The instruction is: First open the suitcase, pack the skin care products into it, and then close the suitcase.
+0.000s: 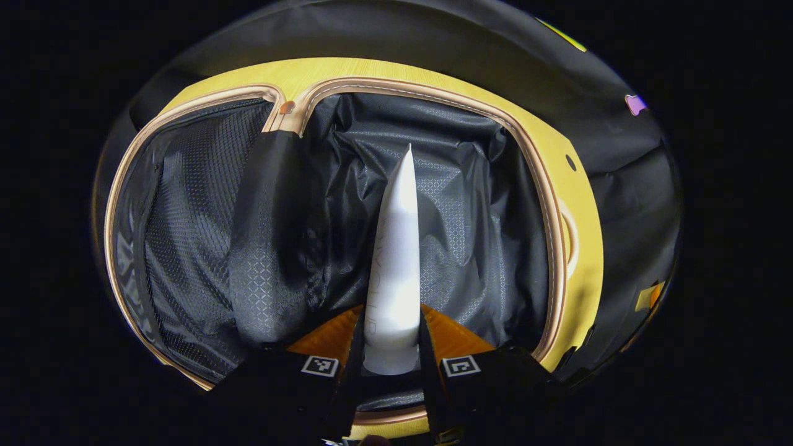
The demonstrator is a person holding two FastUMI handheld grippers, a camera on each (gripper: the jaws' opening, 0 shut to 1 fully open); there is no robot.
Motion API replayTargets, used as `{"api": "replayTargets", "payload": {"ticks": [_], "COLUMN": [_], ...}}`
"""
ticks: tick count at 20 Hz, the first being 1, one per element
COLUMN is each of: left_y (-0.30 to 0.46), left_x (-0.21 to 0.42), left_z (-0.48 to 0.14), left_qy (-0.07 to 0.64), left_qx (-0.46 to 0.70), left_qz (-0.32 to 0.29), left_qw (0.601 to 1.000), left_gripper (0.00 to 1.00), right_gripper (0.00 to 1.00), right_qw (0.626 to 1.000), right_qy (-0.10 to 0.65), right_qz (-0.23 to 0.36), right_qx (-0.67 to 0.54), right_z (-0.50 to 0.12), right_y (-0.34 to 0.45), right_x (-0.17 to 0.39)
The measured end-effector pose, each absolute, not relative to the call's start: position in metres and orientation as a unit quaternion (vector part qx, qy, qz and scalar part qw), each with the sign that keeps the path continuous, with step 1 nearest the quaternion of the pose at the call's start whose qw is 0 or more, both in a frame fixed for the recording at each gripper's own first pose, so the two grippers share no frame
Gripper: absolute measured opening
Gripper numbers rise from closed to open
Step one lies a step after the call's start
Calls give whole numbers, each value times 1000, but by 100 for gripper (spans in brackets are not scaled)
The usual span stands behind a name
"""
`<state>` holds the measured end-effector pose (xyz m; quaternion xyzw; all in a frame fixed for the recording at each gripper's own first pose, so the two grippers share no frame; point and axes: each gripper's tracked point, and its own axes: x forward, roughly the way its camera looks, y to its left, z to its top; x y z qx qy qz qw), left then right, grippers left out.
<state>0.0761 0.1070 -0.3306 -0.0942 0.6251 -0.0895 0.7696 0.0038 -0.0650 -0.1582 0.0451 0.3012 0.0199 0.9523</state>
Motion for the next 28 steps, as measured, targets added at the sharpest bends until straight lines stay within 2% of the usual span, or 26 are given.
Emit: {"api": "replayTargets", "payload": {"ticks": [5,6,7,8,10,15,18,23,28], "left_y": [104,102,98,95,92,96,115,139,159], "left_x": [67,67,65,63,60,41,16,-46,-86], "left_z": [-324,-319,-312,-303,-285,-221,-190,-169,-160], "left_qy": [625,619,611,605,578,462,391,336,305], "left_qx": [-119,-129,-141,-151,-165,-182,-171,-158,-188], "left_qz": [-75,-77,-80,-82,-82,-101,-81,-65,-48], "left_qw": [768,771,775,778,795,862,900,926,932], "left_gripper": [50,43,70,57,90,90,90,90,90], "right_gripper": [46,46,46,46,46,46,46,46,46], "right_qw": [950,950,951,950,948,934,912,863,794], "right_qy": [303,302,301,300,297,296,331,412,535], "right_qz": [54,63,70,82,111,199,241,293,289], "right_qx": [44,36,29,24,22,21,27,7,13], "right_z": [-156,-155,-155,-153,-149,-141,-151,-201,-281], "right_y": [-32,-24,-17,-7,18,97,144,223,269], "right_x": [5,7,9,11,18,42,55,67,54]}}
